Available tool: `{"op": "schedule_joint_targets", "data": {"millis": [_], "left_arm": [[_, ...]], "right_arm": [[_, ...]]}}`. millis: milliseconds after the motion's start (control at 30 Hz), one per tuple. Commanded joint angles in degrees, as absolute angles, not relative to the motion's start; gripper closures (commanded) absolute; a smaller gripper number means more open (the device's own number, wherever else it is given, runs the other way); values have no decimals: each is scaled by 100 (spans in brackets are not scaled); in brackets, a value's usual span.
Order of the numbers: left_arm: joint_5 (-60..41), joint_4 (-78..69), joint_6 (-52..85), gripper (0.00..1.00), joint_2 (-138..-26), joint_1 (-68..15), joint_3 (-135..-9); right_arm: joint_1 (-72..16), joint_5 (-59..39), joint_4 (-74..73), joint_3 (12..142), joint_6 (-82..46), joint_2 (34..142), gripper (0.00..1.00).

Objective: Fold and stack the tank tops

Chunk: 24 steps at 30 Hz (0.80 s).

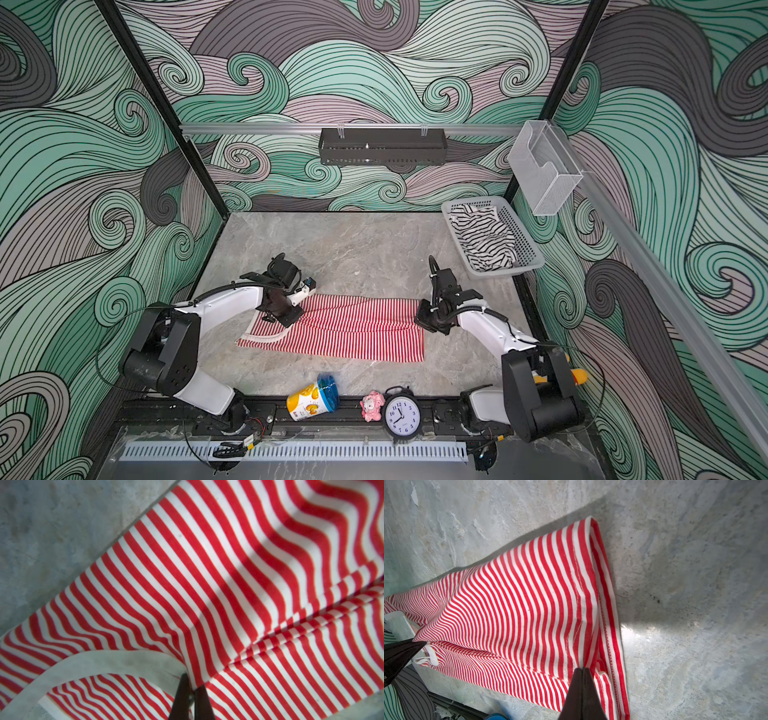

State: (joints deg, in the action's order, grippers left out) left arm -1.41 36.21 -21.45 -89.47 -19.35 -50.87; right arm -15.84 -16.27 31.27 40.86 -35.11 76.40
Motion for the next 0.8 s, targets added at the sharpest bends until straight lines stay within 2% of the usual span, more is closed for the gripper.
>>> {"op": "schedule_joint_targets", "data": {"millis": [0, 333, 433, 567, 767], "left_arm": [[-114, 3804, -2243, 97, -8862, -1988, -5038], [-4, 3849, -2075, 85, -9342, -2074, -5229], [92, 3879, -2048, 77, -9268, -2083, -5230], [297, 3947, -1969, 67, -8936, -2075, -5232], [266, 4147, -1925, 60, -8482, -2075, -5433]], "right_arm": [[-1554, -1379, 3270, 3991, -3516, 7520, 100], [-1511, -1348, 3071, 4008, -3515, 8082, 100], [-1510, -1429, 3037, 4042, -3533, 8132, 99], [-1512, -1464, 3080, 4093, -3562, 7881, 75], [-1637, -1391, 3212, 4341, -3673, 7545, 71]]}}
